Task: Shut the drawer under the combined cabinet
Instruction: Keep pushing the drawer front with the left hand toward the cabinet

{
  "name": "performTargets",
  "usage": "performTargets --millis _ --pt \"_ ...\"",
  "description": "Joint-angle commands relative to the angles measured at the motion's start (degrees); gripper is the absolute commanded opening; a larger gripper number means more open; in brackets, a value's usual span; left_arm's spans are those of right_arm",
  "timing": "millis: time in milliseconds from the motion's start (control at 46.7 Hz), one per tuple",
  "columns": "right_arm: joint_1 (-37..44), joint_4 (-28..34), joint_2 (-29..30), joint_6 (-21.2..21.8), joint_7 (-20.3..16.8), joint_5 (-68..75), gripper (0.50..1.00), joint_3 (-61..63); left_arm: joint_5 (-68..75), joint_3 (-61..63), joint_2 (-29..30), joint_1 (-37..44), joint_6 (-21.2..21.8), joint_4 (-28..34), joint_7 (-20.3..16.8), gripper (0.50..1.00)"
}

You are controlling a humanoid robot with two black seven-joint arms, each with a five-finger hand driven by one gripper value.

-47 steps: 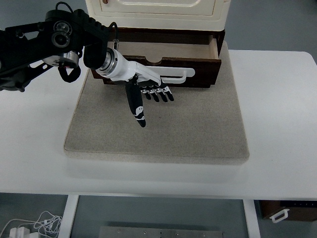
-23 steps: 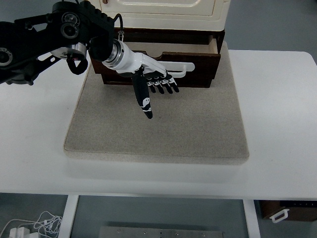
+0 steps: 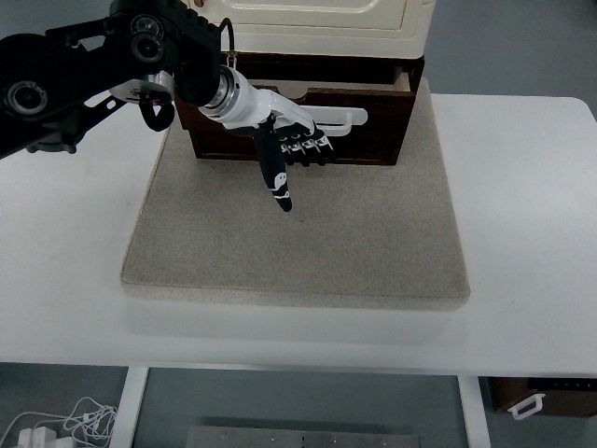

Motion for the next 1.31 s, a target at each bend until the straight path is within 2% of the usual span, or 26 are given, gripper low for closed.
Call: performTargets --millis 0,707,1285 --pt "0.0 0.0 0.0 0.0 0.0 0.0 0.952 0.0 0.1 0.0 -0.4 0.1 0.0 0.3 0.0 0.996" --pt "0.0 0.0 0.0 0.0 0.0 0.0 0.952 0.0 2.2 -0.3 -3.6 -0.1 0.0 5.4 0.0 0.996" --pt "0.0 0.0 0.0 0.0 0.0 0.0 0.952 0.0 3.7 -0.4 -3.6 -0.2 0.0 8.0 0.0 0.996"
